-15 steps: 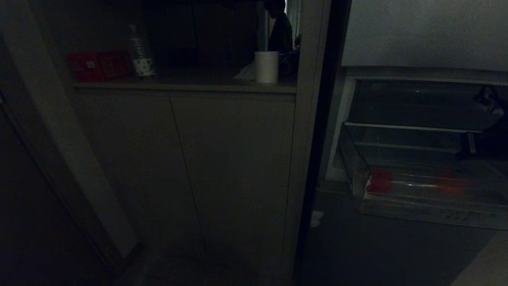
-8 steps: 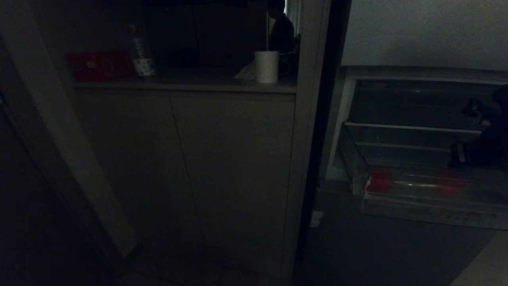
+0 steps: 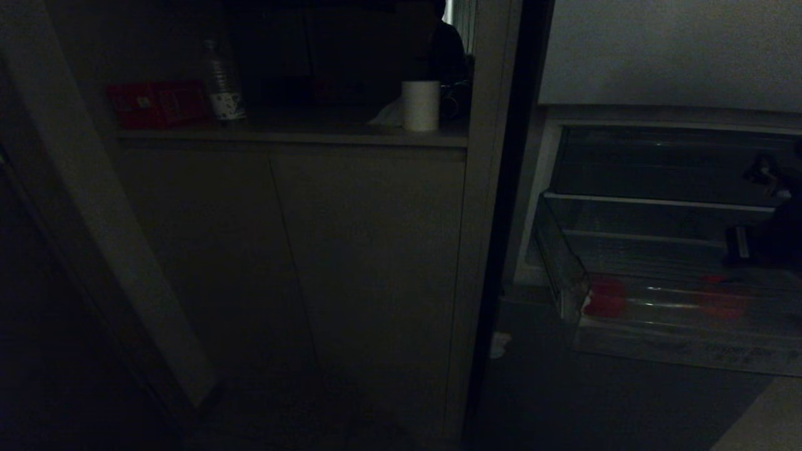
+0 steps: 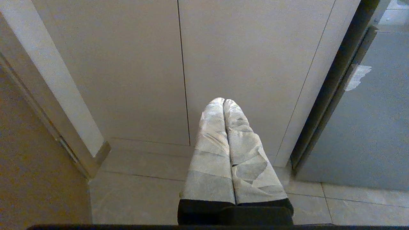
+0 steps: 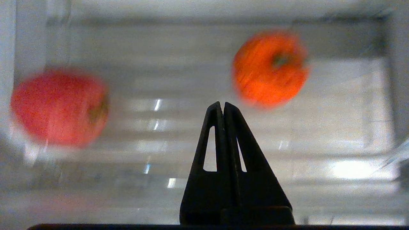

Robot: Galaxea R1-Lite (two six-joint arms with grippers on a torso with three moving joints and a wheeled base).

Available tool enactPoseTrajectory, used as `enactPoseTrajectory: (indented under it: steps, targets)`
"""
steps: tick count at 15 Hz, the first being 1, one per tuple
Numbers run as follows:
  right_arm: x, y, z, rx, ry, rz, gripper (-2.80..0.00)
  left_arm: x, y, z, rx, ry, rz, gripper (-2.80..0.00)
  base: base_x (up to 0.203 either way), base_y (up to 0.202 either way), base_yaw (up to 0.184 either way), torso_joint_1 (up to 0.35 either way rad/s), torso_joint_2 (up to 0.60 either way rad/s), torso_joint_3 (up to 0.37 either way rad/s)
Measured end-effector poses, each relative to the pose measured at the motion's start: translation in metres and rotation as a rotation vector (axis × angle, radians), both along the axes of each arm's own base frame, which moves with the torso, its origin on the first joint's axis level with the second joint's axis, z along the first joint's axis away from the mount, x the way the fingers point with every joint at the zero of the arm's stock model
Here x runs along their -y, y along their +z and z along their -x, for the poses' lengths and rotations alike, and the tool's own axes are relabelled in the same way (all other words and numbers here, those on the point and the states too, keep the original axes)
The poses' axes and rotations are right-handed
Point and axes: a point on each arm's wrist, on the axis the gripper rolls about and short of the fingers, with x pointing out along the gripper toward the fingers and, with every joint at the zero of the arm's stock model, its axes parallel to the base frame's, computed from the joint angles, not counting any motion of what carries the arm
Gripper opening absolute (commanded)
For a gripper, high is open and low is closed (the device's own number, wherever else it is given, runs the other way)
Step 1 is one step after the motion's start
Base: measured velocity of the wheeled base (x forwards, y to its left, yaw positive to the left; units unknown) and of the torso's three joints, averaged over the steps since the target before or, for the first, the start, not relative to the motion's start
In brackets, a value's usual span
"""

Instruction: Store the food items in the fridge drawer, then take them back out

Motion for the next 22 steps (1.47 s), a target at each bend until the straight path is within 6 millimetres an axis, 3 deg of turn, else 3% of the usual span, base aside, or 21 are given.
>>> enactPoseTrajectory:
  steps: [1, 4, 7, 9, 12, 22]
  targets:
    - [0.003, 0.001, -0.01, 0.007, -0.022, 0.024, 0.0, 0.0, 0.0, 0.0, 0.0, 0.0, 0.0, -2.8, 0.0, 0.0, 0.0, 0.0, 0.0, 0.0]
    - [0.012, -0.001, -0.039, 0.004, -0.075, 0.078, 0.0, 0.0, 0.0, 0.0, 0.0, 0.0, 0.0, -2.8, 0.0, 0.0, 0.0, 0.0, 0.0, 0.0]
    - [0.016, -0.004, -0.056, -0.067, -0.08, 0.078, 0.0, 0.0, 0.0, 0.0, 0.0, 0.0, 0.0, -2.8, 0.0, 0.0, 0.0, 0.0, 0.0, 0.0]
    - [0.017, 0.001, -0.06, -0.113, -0.078, 0.077, 0.0, 0.0, 0.0, 0.0, 0.0, 0.0, 0.0, -2.8, 0.0, 0.0, 0.0, 0.0, 0.0, 0.0]
    - [0.021, -0.008, -0.065, -0.209, -0.107, 0.145, 0.0, 0.0, 0.0, 0.0, 0.0, 0.0, 0.0, -2.8, 0.0, 0.0, 0.0, 0.0, 0.0, 0.0]
    - [0.031, -0.057, -0.09, -0.322, -0.128, 0.11, 0.0, 0.0, 0.0, 0.0, 0.0, 0.0, 0.0, -2.8, 0.0, 0.0, 0.0, 0.0, 0.0, 0.0]
